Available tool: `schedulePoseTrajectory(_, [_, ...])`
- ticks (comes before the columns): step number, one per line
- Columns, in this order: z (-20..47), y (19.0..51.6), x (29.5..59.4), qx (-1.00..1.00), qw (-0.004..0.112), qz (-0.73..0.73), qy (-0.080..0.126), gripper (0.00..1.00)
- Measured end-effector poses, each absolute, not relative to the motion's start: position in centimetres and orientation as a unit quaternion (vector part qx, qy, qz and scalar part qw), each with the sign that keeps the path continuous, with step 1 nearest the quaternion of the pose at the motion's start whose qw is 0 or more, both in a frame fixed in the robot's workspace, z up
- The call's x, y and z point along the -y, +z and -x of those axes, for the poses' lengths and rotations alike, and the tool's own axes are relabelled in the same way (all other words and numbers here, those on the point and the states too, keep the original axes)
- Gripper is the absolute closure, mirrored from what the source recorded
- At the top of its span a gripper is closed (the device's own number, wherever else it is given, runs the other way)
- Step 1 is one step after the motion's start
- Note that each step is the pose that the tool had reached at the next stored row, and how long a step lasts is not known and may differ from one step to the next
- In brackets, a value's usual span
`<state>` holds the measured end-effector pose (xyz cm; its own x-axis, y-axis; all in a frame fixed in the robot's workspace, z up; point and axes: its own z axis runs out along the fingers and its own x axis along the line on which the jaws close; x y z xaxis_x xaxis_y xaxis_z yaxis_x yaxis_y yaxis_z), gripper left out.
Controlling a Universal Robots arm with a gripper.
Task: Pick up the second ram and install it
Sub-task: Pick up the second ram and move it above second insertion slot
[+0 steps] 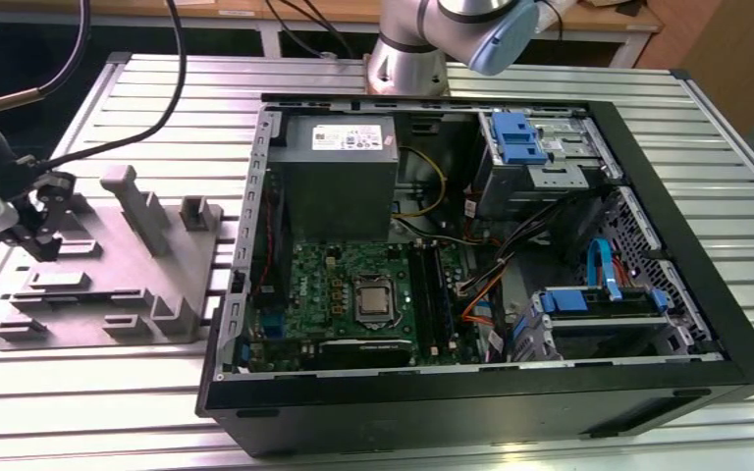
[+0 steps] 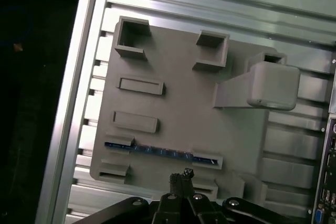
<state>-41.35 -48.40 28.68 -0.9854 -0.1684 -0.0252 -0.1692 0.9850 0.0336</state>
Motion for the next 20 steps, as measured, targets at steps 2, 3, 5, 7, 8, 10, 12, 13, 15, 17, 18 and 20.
schedulePoseTrajectory(2, [41.35,28.66,48.40,-0.995,0.011,0.098,0.018,0.90])
schedulePoseTrajectory(3, [41.35,28.64,48.40,-0.994,0.011,0.105,0.018,0.90])
schedulePoseTrajectory(5, [41.35,28.62,48.40,-0.992,0.011,0.121,0.018,0.90])
schedulePoseTrajectory(7, [41.35,28.60,48.40,-0.990,0.010,0.138,0.018,0.90])
schedulePoseTrajectory(8, [41.35,28.59,48.40,-0.989,0.010,0.148,0.018,0.90])
schedulePoseTrajectory(10, [41.35,28.56,48.40,-0.986,0.010,0.165,0.019,0.90])
schedulePoseTrajectory(12, [41.35,28.54,48.40,-0.983,0.009,0.182,0.019,0.90])
schedulePoseTrajectory(13, [41.35,28.53,48.40,-0.981,0.009,0.191,0.019,0.90])
schedulePoseTrajectory(15, [41.35,28.50,48.40,-0.978,0.009,0.209,0.019,0.90])
schedulePoseTrajectory(17, [41.35,28.47,48.40,-0.974,0.008,0.227,0.019,0.90])
schedulePoseTrajectory(18, [41.35,28.46,48.40,-0.972,0.008,0.236,0.019,0.90])
schedulePoseTrajectory(20, [41.35,28.44,48.40,-0.967,0.008,0.253,0.019,0.90])
